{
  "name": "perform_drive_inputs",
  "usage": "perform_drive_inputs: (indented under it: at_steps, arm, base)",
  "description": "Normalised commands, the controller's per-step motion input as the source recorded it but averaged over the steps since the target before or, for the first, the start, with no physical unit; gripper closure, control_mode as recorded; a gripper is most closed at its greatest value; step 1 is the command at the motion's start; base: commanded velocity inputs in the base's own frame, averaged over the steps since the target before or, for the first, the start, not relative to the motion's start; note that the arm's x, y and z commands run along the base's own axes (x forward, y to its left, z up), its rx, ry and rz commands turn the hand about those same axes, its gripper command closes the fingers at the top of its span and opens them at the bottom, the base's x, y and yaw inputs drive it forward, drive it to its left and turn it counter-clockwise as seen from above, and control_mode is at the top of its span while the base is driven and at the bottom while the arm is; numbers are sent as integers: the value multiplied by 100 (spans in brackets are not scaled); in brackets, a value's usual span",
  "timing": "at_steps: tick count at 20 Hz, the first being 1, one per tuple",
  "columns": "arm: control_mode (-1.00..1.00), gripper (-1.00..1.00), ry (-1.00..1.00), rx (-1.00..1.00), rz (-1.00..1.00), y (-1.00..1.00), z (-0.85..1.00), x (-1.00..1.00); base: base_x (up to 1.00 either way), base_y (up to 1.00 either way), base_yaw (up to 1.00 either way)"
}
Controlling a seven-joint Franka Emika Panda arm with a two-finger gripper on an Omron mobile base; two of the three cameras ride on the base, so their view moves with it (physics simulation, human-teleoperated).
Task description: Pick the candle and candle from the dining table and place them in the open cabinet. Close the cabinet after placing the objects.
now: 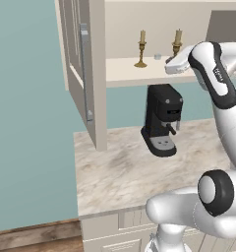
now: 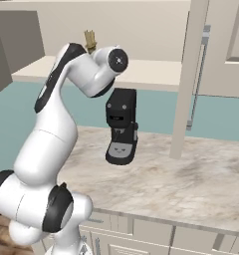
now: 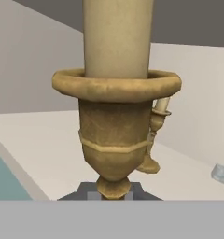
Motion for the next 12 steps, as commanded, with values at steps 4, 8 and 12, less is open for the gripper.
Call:
perform_drive_inputs:
  at_steps: [4, 8, 12]
  arm:
    - [-100, 100, 0, 0, -1, -9, 0, 38]
    - [-100, 100, 0, 0, 0, -8, 0, 43]
    - [-100, 100, 0, 0, 0, -7, 0, 42]
  base:
    - [0, 0, 0]
    - [0, 0, 0]
    - [0, 0, 0]
